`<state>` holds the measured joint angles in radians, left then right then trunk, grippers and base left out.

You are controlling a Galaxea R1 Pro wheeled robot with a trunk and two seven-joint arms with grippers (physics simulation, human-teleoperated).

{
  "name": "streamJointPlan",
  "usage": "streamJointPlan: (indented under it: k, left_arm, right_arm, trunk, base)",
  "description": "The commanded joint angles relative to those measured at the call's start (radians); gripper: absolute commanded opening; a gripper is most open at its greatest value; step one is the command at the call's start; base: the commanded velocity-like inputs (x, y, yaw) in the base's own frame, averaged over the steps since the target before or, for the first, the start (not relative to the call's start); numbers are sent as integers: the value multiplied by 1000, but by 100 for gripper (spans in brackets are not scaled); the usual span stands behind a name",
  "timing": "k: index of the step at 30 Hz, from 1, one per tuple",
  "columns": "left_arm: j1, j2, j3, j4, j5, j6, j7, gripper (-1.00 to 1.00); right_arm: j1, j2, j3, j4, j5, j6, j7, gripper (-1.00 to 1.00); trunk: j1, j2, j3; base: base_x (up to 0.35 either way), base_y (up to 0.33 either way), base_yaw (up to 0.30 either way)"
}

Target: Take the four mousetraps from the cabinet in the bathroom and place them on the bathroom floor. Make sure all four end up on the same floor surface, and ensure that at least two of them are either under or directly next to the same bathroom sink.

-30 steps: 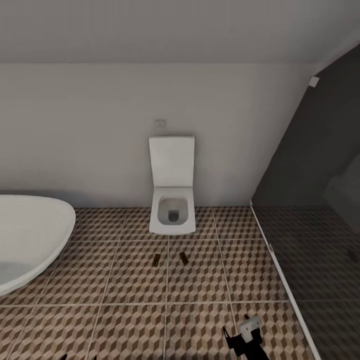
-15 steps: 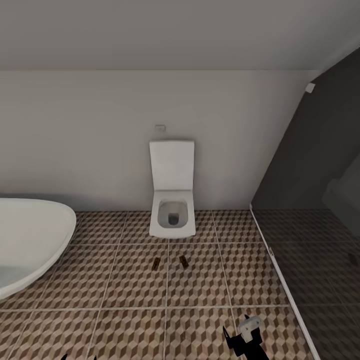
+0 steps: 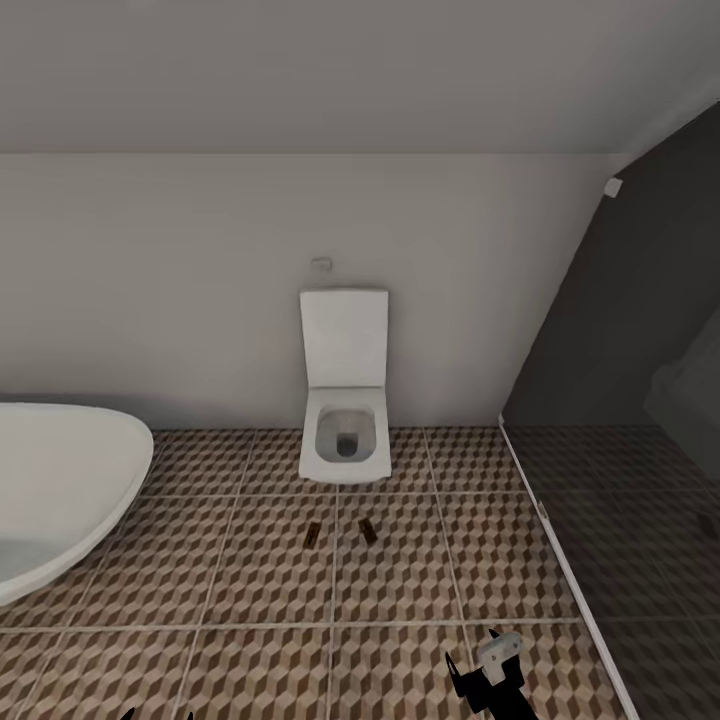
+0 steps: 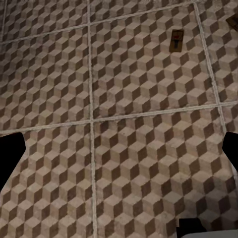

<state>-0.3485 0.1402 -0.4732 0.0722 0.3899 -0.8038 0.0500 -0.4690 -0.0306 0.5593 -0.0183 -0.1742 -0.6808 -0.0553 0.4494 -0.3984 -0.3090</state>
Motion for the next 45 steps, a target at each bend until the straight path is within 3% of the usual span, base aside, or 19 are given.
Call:
streamJointPlan:
  k: [1,45]
  left_arm:
    - [-1,-1,-9,3,1,-5,5,100]
    - [-1,-1,-9,3,1,-5,5,100]
  right_arm:
    - [0,0,9,0,-5,-2,-5,100]
    - [0,0,9,0,-5,-2,-5,100]
  trunk:
    - [1,-2,0]
    - [1,-2,72]
  base:
    - [0,0,0]
    - [0,0,0]
